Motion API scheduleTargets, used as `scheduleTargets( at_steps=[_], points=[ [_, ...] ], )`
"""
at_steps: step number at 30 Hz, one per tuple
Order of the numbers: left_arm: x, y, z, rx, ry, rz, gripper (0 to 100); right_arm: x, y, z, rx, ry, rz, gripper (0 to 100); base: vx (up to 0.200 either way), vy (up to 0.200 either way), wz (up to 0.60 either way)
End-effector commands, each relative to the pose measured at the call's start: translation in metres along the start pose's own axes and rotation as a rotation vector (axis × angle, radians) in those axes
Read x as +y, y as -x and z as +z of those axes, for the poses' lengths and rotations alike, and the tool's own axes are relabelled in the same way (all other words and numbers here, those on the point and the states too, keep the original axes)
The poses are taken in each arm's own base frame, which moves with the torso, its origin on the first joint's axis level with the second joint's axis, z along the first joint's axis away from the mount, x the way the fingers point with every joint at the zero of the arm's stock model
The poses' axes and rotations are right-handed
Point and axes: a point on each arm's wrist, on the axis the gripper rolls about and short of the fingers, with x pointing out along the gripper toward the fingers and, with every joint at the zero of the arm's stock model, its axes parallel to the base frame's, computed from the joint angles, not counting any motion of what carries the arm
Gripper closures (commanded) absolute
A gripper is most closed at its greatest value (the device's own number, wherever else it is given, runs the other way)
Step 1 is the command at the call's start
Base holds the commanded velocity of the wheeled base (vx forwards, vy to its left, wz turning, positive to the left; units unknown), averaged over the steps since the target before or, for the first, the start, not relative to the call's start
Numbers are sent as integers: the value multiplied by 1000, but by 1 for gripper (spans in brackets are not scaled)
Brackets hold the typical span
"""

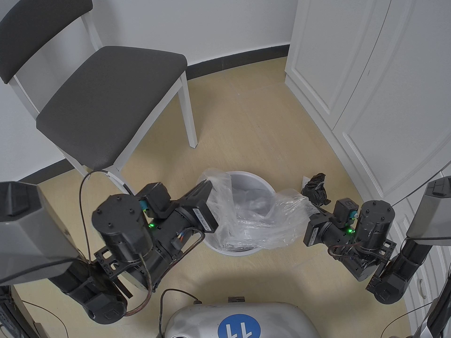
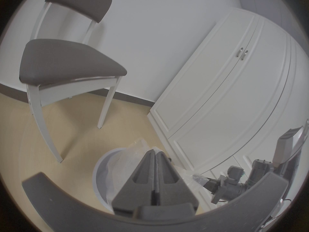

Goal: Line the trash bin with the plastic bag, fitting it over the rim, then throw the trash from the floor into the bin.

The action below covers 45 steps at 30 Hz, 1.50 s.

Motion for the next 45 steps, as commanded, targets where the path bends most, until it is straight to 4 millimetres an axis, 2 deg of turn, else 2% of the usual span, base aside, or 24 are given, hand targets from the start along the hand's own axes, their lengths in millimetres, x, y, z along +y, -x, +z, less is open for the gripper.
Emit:
scheduleTargets(
  at_steps=[1,4,8,11,15,17,18,19,21,24,30,34,39,45],
  points=[
    [9,-18,-31,55,-7,60,100,1,-9,-18,46,12,-5,100,0,0,0],
    [15,-34,-44,30,-10,133,100,1,-16,-34,91,23,-10,100,0,0,0],
    [23,-43,-53,24,-16,177,100,-1,-22,-38,93,19,-21,100,0,0,0],
    [25,-44,-48,12,-14,187,100,-5,-21,-33,82,16,-33,100,0,0,0],
    [39,-41,-28,-24,-67,224,100,-16,-14,-17,42,14,-64,100,0,0,0],
    [46,-39,-26,-17,-107,246,100,-22,-11,-18,57,35,-78,100,0,0,0],
    [66,-33,-23,10,-214,308,100,-37,-8,-23,91,119,-120,100,0,0,0],
    [68,-32,-22,13,-229,317,100,-39,-8,-23,96,130,-126,100,0,0,0],
    [88,-21,-19,62,-346,380,100,-54,-9,-26,121,192,-170,100,0,0,0],
    [105,-5,-19,135,-450,421,100,-60,-6,-28,139,203,-184,100,0,0,0],
    [117,17,-22,242,-541,395,100,-67,-1,-35,188,257,-199,100,0,0,0],
    [136,31,-23,326,-645,438,100,-79,4,-43,243,313,-232,100,0,0,0],
    [143,34,-23,348,-672,458,100,-91,12,-50,299,359,-193,100,0,0,0],
    [142,35,-24,353,-672,455,100,-96,14,-51,315,377,-165,100,0,0,0]
  ],
)
